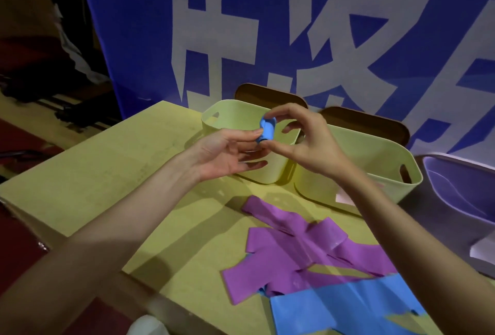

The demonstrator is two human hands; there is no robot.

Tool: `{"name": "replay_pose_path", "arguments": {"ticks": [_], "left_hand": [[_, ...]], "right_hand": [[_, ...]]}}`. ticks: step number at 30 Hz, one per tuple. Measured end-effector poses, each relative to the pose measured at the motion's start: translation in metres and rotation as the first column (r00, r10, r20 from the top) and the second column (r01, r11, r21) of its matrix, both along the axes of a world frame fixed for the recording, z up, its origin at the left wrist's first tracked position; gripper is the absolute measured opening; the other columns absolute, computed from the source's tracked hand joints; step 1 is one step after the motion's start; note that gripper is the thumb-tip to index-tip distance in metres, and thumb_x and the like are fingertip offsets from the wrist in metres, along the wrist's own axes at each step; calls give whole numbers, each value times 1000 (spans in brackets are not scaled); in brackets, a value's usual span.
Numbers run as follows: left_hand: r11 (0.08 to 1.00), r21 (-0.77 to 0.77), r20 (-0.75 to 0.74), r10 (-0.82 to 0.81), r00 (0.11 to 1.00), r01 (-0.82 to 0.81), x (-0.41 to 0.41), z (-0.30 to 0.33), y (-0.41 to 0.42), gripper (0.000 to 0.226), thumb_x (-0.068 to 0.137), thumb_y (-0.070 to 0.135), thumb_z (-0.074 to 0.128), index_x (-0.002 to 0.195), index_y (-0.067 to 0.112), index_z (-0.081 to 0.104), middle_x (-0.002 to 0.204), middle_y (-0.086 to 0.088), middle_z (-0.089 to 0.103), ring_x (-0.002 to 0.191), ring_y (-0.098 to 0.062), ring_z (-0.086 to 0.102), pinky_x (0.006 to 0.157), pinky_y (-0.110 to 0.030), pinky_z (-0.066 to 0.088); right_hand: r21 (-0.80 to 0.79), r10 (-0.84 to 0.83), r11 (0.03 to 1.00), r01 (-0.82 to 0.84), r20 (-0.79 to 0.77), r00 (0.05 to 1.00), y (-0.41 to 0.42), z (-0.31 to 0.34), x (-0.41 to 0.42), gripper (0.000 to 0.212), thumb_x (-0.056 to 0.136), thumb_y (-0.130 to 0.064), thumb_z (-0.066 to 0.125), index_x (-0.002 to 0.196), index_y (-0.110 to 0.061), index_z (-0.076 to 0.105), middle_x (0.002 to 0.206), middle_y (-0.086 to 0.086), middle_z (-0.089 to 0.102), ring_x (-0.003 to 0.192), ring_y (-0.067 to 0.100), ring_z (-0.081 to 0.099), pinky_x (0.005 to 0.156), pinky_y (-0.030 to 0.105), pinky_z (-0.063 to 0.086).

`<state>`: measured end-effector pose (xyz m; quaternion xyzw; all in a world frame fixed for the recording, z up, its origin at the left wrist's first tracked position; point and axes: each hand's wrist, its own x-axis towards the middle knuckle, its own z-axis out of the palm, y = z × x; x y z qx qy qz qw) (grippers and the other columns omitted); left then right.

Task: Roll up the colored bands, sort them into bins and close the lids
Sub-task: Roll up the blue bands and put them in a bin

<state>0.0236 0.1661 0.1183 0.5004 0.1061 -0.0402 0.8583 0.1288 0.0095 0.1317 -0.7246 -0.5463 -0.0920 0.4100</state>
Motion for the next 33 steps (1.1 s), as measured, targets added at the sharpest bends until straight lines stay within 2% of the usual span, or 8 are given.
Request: {"name": "replay_pose_path", "arguments": {"ticks": [7,10,13,16,20,23,27,33], "left_hand": [[991,136,36,-13,999,8,46,21,45,36,80,15,67,114,3,65,99,-12,70,95,-21,68,86,-33,55],[948,320,58,-17,998,-2,67,26,65,37,80,16,68,113,-1,66,103,-14,71,99,-22,69,86,-30,56],[797,599,91,28,995,-78,91,26,80,30,81,19,72,106,3,70,101,-12,73,97,-20,70,82,-27,56],[582,781,181,138,974,-228,114,11,99,24,79,23,76,99,9,72,92,-6,74,89,-16,70,74,-26,56],[229,910,309,179,934,-345,129,-22,115,10,85,23,70,91,15,74,87,2,72,85,-10,66,79,-29,54],[42,936,342,113,933,-349,132,-39,120,12,87,18,66,94,13,74,90,2,71,85,-10,64,78,-27,52],[4,930,365,100,926,-367,134,-52,127,11,87,18,64,93,15,73,90,6,71,83,-5,63,70,-18,47],[-36,937,348,100,932,-347,137,-62,129,10,86,21,66,93,23,72,89,14,69,85,0,62,73,-23,50]], "right_hand": [[-42,23,999,-21,50,998,39,24,44,39,78,-28,79,112,-13,66,110,-2,65,99,13,62,81,30,56],[-151,33,988,-19,91,995,58,31,72,41,76,-30,80,109,-12,67,106,0,65,94,13,63,82,30,56],[-259,22,966,6,108,994,75,31,98,41,73,-32,82,107,-13,68,104,0,65,93,12,63,82,32,56],[-377,-3,925,49,120,993,94,23,123,41,73,-34,82,105,-11,69,99,3,66,89,16,63,79,37,56],[-614,-8,782,108,164,987,113,-5,149,39,70,-36,83,99,-13,71,89,-6,64,75,6,58,64,14,48],[-761,24,633,140,200,980,126,-25,160,39,69,-35,85,97,-12,71,87,-5,62,80,12,60,72,24,51],[-851,36,496,173,219,975,135,-47,165,39,68,-32,86,97,-11,71,84,-5,58,79,13,55,71,25,47],[-926,84,344,155,195,977,137,-78,166,37,72,-22,84,102,-7,70,94,1,60,84,15,53,57,14,37]]}}
